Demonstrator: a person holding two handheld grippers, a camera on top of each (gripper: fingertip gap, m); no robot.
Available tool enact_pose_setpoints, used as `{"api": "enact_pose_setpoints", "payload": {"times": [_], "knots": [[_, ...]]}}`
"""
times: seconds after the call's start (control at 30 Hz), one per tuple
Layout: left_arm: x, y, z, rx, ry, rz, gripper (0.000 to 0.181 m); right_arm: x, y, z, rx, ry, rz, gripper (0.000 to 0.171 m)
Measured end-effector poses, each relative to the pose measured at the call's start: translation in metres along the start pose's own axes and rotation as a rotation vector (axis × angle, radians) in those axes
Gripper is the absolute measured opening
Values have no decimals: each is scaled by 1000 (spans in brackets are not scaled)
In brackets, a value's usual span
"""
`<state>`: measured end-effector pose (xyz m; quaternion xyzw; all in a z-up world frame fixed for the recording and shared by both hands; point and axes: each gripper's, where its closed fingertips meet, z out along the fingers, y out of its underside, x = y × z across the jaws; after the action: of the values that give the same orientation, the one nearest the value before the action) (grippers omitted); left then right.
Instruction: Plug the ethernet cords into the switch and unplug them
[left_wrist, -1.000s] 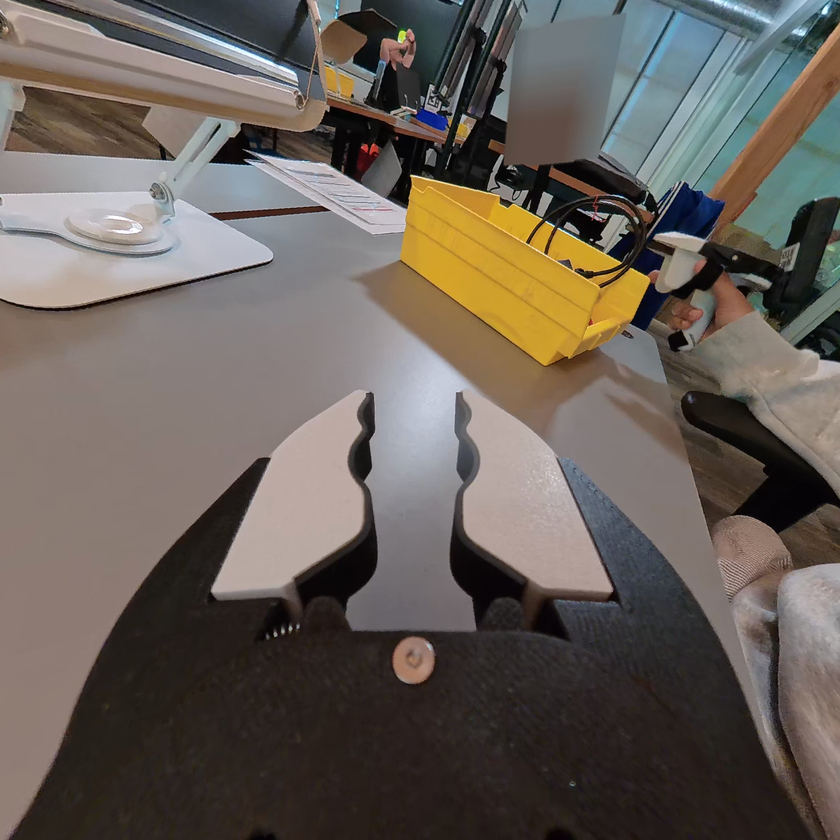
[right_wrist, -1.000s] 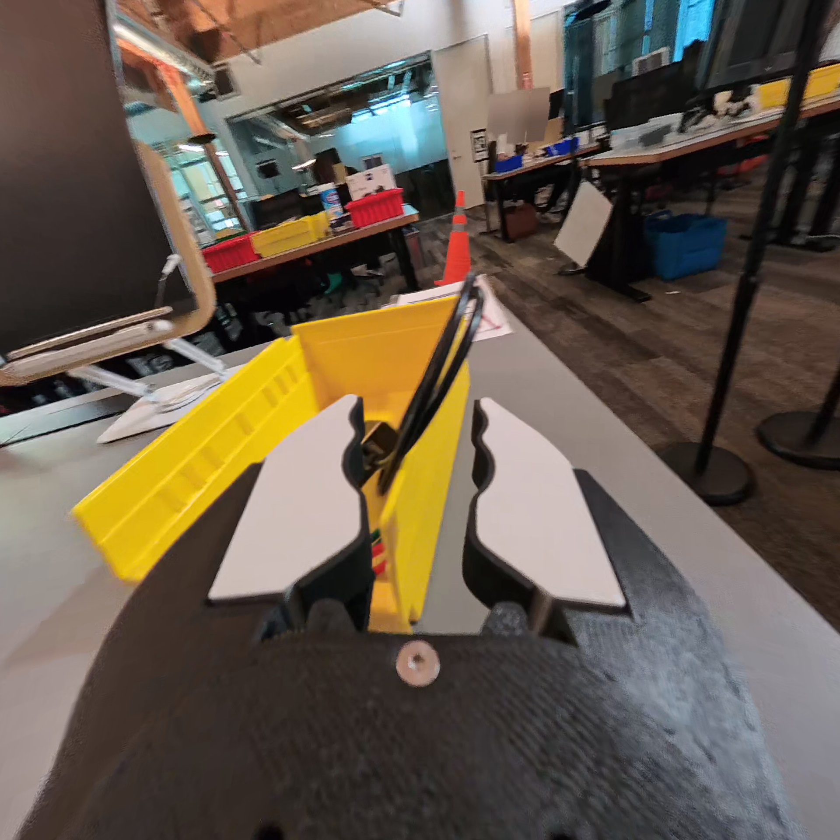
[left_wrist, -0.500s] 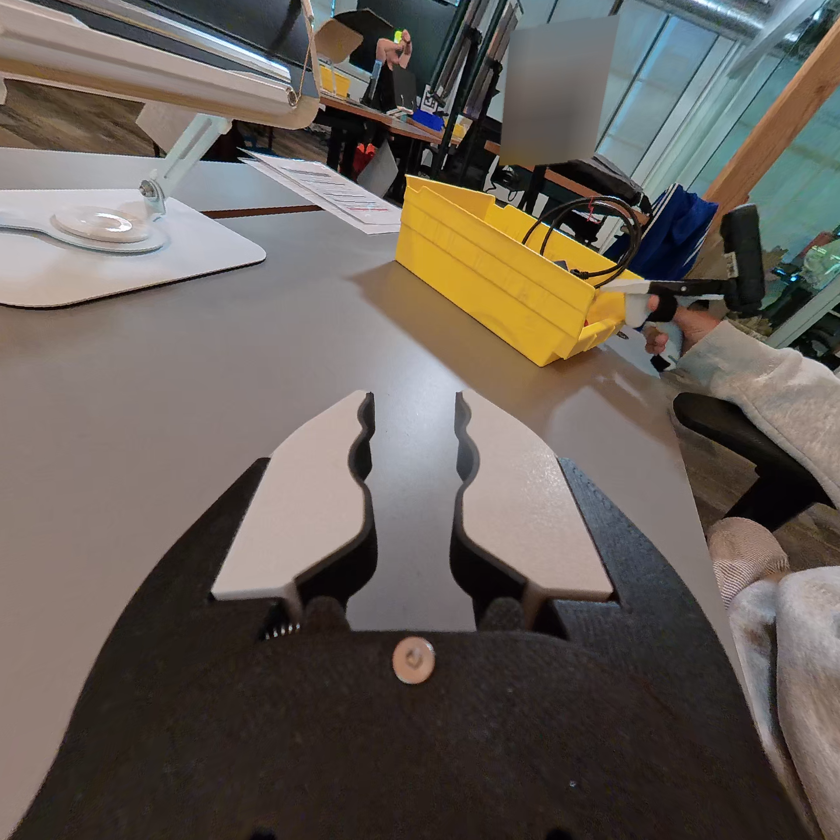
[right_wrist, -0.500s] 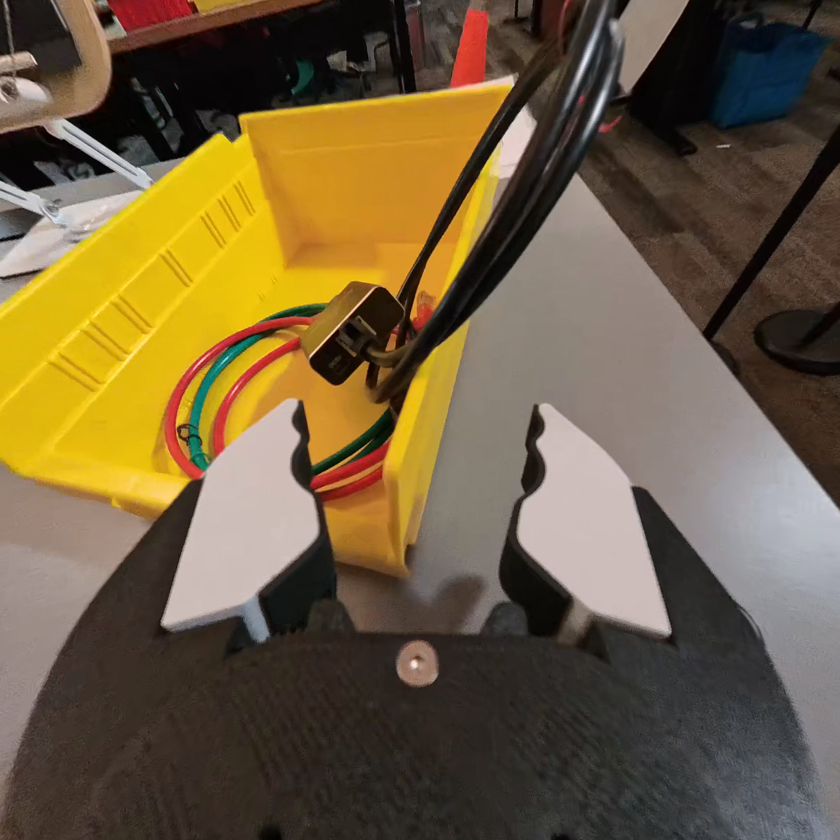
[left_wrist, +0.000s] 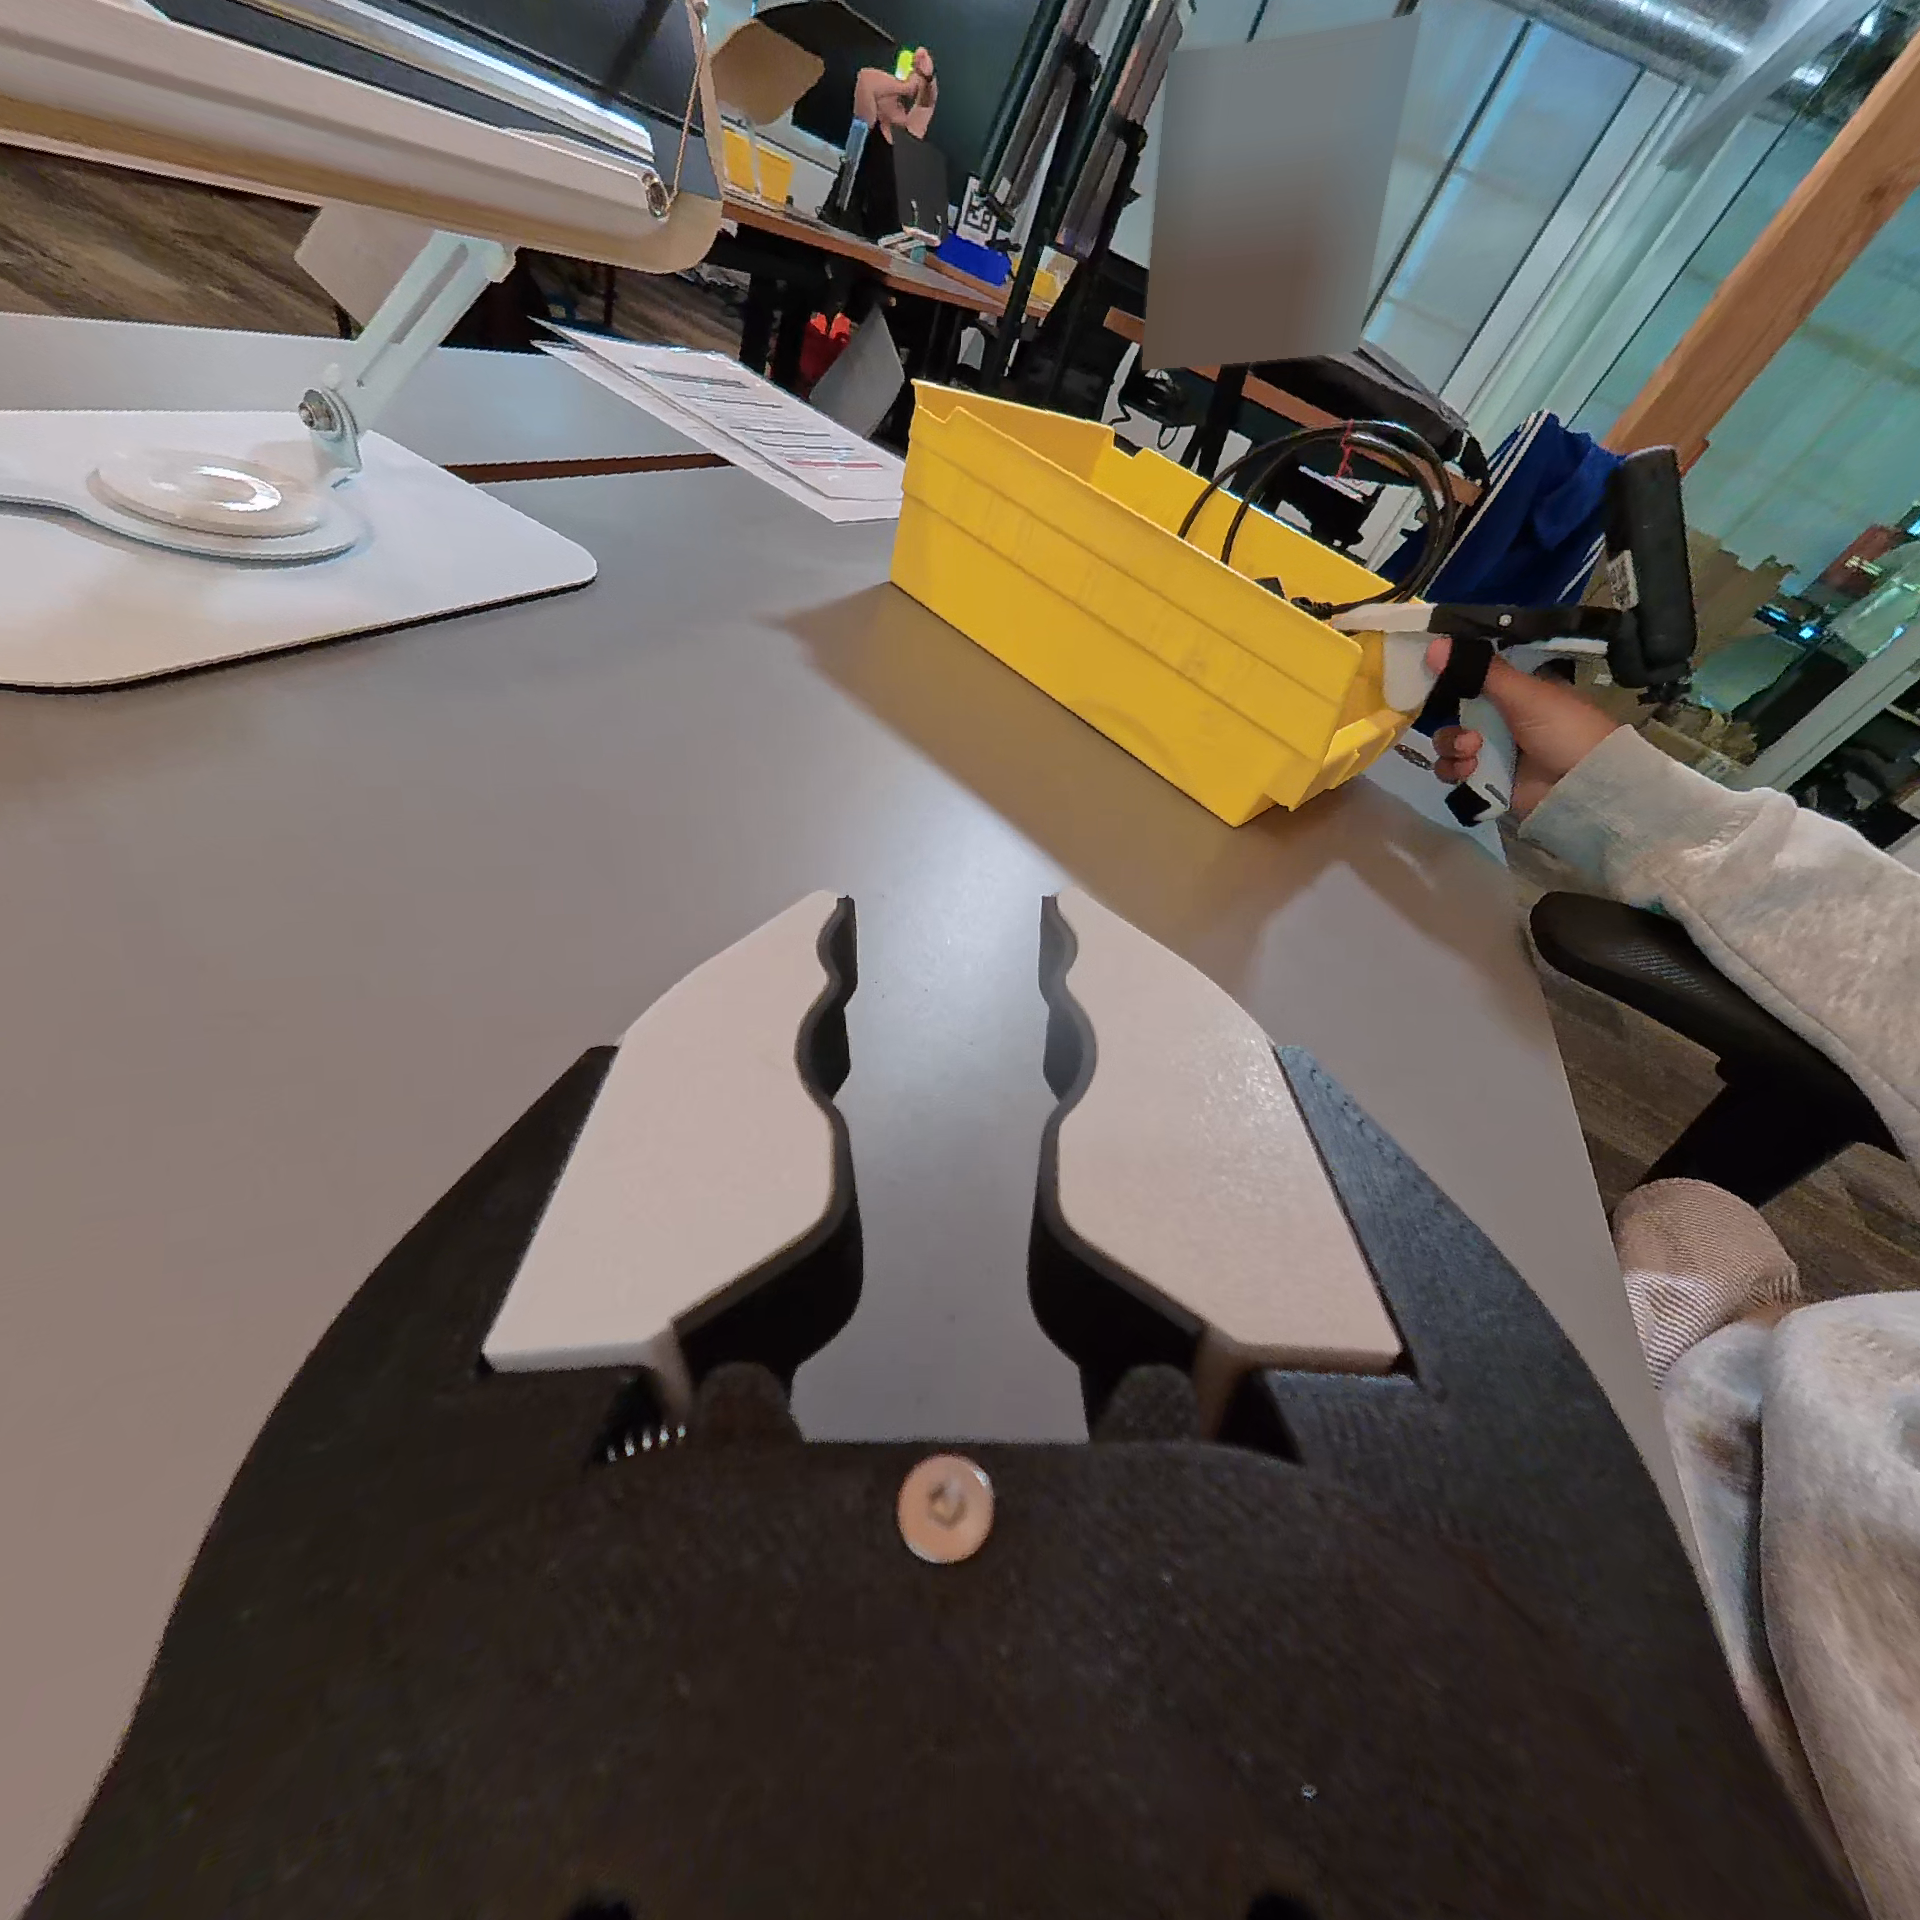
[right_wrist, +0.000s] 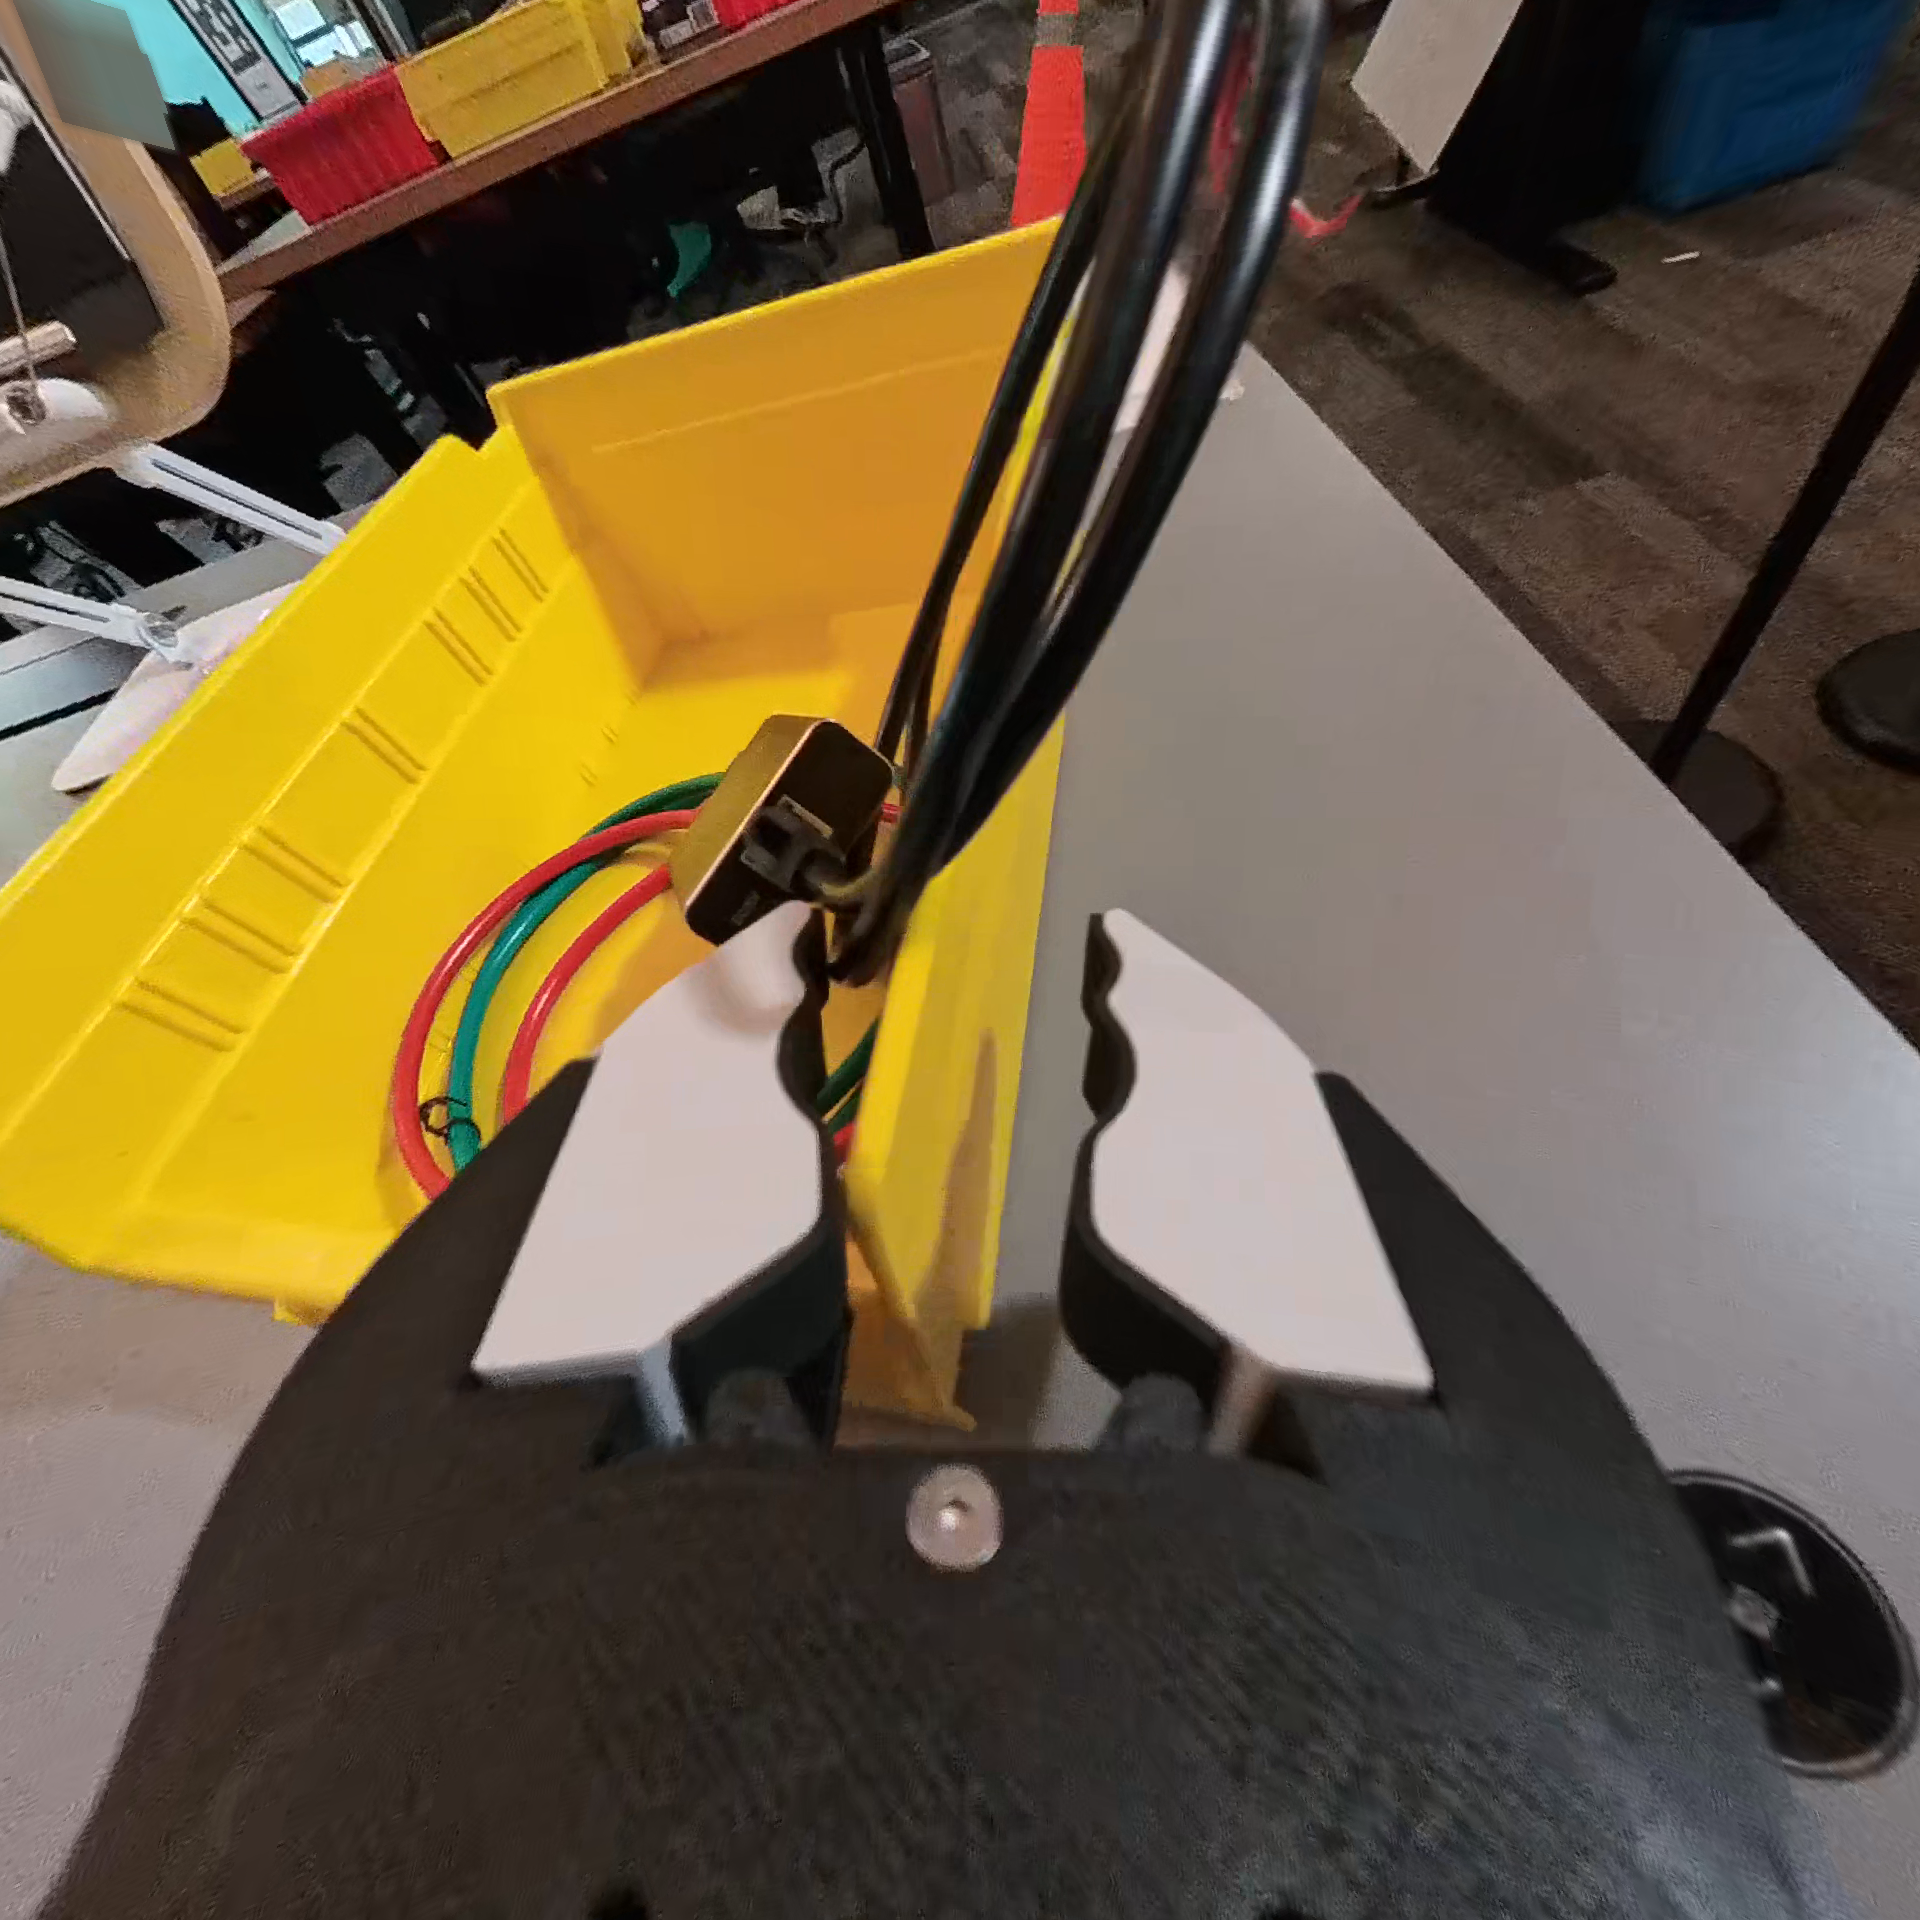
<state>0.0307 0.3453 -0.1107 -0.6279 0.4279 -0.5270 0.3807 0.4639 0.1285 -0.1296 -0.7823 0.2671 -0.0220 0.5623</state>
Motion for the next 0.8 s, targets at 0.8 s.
{"api": "enact_pose_setpoints", "payload": {"times": [0.8], "knots": [[-3,-4,-3,21,-2,-15,34,20,-4,-11,91,8,277,12]]}}
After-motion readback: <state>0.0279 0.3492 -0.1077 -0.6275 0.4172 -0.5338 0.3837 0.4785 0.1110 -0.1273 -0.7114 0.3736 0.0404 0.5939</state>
